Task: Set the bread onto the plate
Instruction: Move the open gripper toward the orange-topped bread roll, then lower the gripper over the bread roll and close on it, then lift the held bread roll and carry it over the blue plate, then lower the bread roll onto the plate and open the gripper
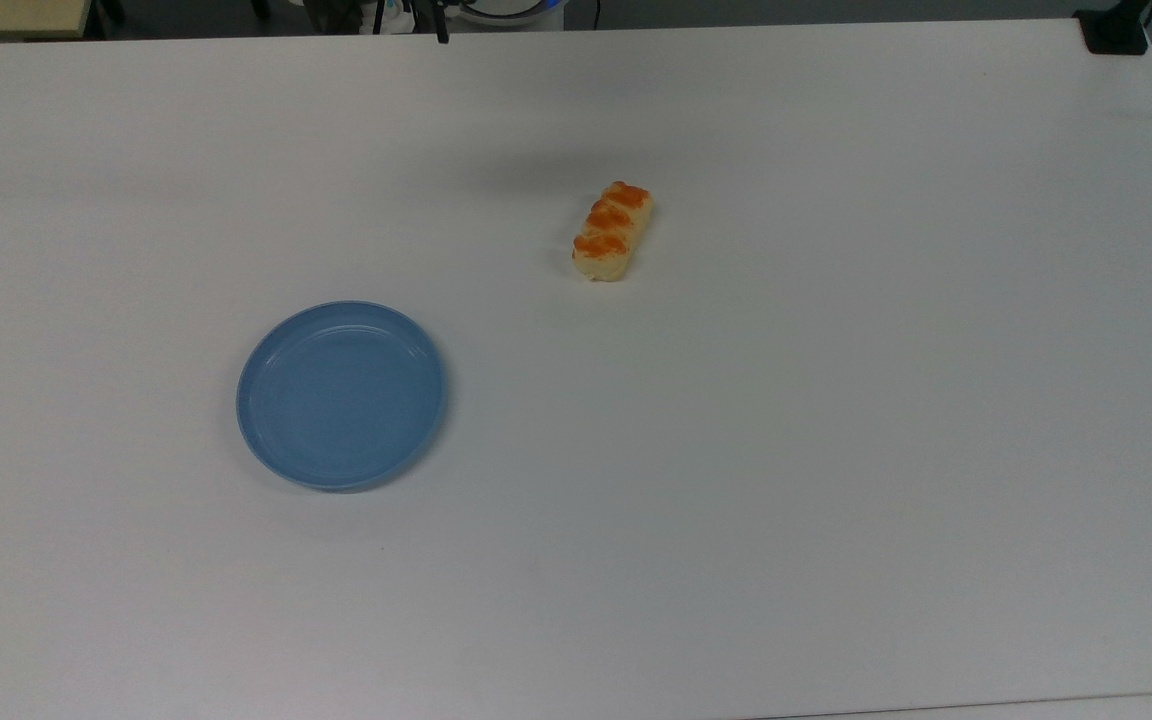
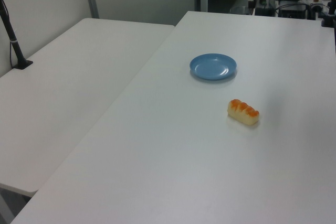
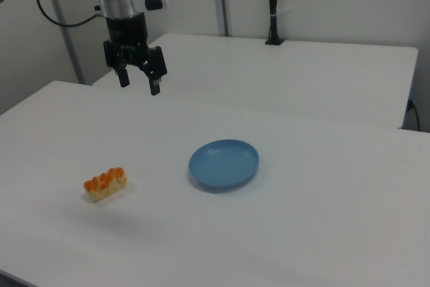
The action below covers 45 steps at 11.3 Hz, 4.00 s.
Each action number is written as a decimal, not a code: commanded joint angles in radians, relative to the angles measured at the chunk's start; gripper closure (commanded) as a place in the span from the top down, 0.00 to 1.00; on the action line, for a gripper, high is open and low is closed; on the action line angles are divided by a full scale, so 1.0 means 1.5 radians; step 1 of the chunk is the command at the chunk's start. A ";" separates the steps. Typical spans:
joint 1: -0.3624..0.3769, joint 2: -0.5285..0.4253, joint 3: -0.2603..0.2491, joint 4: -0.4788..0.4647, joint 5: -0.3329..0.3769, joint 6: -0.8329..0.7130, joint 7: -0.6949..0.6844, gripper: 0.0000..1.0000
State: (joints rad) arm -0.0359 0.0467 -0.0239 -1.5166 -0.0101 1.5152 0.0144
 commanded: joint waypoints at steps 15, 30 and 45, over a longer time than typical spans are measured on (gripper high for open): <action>0.135 0.029 -0.008 -0.175 0.037 0.218 0.245 1.00; 0.236 0.093 -0.004 -0.372 -0.038 0.438 0.374 0.12; 0.025 0.342 -0.091 0.000 -0.028 0.443 0.230 0.51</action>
State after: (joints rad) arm -0.0437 0.5593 -0.1553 -1.5389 -0.0563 2.1806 0.3025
